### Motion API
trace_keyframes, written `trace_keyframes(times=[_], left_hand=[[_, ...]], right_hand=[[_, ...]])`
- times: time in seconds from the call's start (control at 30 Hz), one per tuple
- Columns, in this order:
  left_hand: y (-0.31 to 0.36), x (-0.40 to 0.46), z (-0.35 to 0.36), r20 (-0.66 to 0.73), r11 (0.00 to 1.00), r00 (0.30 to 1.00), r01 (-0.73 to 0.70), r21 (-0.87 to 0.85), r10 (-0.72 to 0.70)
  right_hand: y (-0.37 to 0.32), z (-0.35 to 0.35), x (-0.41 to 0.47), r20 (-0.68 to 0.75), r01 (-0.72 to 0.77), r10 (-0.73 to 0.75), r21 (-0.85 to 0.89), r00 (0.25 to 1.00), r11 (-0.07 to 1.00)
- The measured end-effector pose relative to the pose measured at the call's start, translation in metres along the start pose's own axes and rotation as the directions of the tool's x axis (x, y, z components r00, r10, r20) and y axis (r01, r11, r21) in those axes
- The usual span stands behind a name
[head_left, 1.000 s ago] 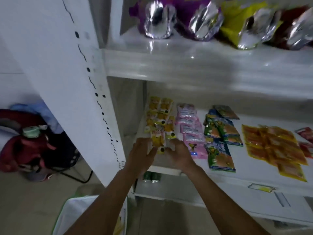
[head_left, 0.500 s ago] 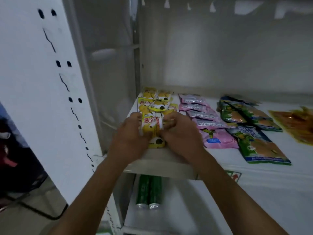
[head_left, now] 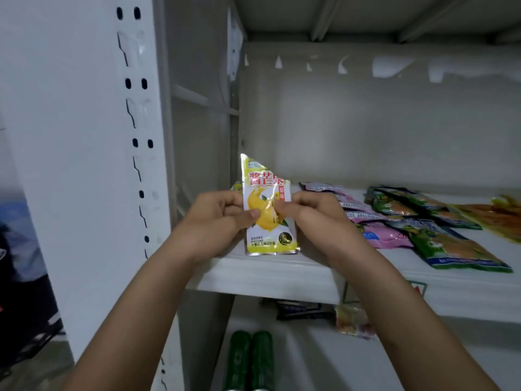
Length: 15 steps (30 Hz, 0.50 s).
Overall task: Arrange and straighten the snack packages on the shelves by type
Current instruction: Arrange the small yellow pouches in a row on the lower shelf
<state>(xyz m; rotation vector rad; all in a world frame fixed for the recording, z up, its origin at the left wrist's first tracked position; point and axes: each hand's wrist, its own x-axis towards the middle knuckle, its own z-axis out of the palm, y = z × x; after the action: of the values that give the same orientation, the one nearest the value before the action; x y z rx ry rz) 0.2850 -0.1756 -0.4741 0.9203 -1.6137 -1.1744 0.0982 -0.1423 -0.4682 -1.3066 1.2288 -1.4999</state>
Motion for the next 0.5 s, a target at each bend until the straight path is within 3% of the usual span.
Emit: trace_keyframes(times=[0.27,0.37,0.5], left_hand=[[0.009,0.003,0.015,0.210,0.998,0.978,0.021,-0.067,-0.006],[0.009,0.003,0.009,0.212,1.000,0.977,0.006,0.019,-0.010],[0.003,0.003,0.001,0.163,0.988,0.987,-0.032,0.149,0.008]], right_hand=[[0.006,-0.009,-0.004,-0.024,0.041,-0.039,0.058,0.999,0.997],[0.000,-0.006,-0.004,-0.010,0.047,-0.047,0.084,0.999,0.995],[-0.012,-0.003,-0.002,0.150,-0.032,-0.003,0.227,0.989,0.973]])
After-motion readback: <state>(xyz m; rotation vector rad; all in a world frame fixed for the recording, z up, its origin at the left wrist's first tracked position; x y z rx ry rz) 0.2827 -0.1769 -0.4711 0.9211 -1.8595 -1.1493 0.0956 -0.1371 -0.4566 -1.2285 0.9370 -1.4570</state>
